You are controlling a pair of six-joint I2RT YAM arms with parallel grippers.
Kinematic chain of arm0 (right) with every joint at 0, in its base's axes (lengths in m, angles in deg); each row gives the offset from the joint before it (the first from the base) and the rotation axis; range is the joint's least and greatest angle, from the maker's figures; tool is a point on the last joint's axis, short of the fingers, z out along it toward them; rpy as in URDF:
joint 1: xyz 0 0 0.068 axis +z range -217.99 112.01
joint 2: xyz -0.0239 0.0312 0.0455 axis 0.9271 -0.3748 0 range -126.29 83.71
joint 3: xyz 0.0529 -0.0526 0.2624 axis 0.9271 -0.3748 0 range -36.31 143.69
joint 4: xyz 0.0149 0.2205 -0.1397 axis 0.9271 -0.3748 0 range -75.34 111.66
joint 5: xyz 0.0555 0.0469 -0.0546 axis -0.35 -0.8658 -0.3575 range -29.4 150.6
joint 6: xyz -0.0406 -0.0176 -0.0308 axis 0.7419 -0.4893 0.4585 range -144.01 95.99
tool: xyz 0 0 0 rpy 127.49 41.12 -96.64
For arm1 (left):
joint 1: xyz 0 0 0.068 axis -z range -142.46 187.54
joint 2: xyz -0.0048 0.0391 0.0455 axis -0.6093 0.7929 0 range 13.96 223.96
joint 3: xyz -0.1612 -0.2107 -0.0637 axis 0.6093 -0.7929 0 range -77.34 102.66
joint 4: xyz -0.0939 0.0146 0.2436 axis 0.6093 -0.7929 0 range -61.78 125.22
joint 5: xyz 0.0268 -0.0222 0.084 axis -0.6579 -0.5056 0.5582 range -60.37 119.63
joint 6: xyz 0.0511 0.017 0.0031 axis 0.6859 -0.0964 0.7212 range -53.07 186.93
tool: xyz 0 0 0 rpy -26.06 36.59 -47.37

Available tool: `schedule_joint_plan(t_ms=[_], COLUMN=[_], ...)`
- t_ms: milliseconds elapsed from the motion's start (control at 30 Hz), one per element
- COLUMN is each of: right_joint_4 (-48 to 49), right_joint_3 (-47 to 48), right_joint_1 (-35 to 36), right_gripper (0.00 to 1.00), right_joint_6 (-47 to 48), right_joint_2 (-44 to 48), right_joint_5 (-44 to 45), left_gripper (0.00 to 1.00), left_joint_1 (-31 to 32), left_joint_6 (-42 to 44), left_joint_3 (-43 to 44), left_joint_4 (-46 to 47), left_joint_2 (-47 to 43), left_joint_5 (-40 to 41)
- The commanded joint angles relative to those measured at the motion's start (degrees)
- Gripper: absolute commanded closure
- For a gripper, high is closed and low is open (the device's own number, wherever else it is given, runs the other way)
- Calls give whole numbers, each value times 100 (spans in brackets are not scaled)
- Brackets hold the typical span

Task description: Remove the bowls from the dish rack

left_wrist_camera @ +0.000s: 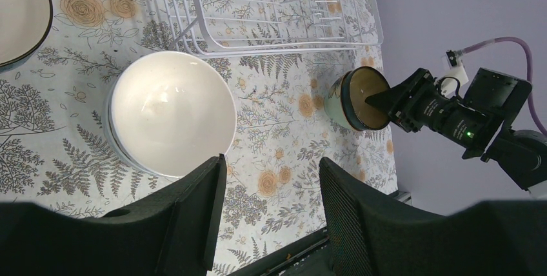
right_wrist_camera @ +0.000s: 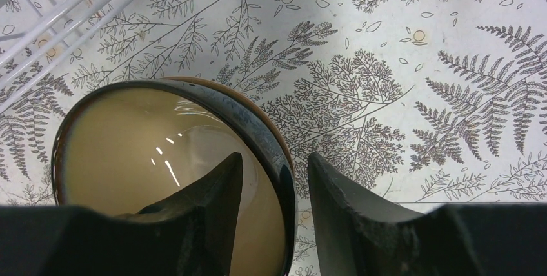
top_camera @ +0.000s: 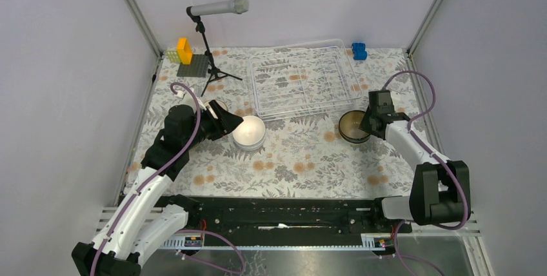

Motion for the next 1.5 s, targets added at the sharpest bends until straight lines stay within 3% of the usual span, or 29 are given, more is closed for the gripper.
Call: schedule_joint_plan(t_ms=[0, 633, 867, 1000, 1167, 1267, 1367, 1467], right_joint_4=[177, 291, -143, -89, 483, 875, 1697, 2971], right_joint_3=[-39, -44, 95, 124, 142, 118, -257, -911], right_joint_1=[-35, -34, -34, -33, -31, -37, -32, -30], right_gripper=[50, 43, 7, 0, 0, 0, 0, 0], right_joint_6=[-88, -86, 205, 303, 588, 853, 1295, 1456], right_joint_2=[-106, -512, 581, 1392, 2003, 2144, 2199, 2307], right_joint_5=[-77, -436, 130, 253, 301, 449, 484, 809], left_gripper=[40, 40, 39, 31, 20, 2, 1, 1], left_joint_1=[15, 16, 16, 16, 16, 15, 16, 12], left_joint_6=[-1, 61, 252, 245, 511, 647, 843, 1279], left_joint_3=[24, 13, 38, 38, -307, -472, -751, -1143], left_joint_4=[198, 189, 129, 60, 590, 852, 1255, 2043], left_joint_2=[10, 0, 120, 13, -487, -684, -785, -777], left_joint_5=[24, 169, 576, 1461, 2360, 3037, 3751, 3917])
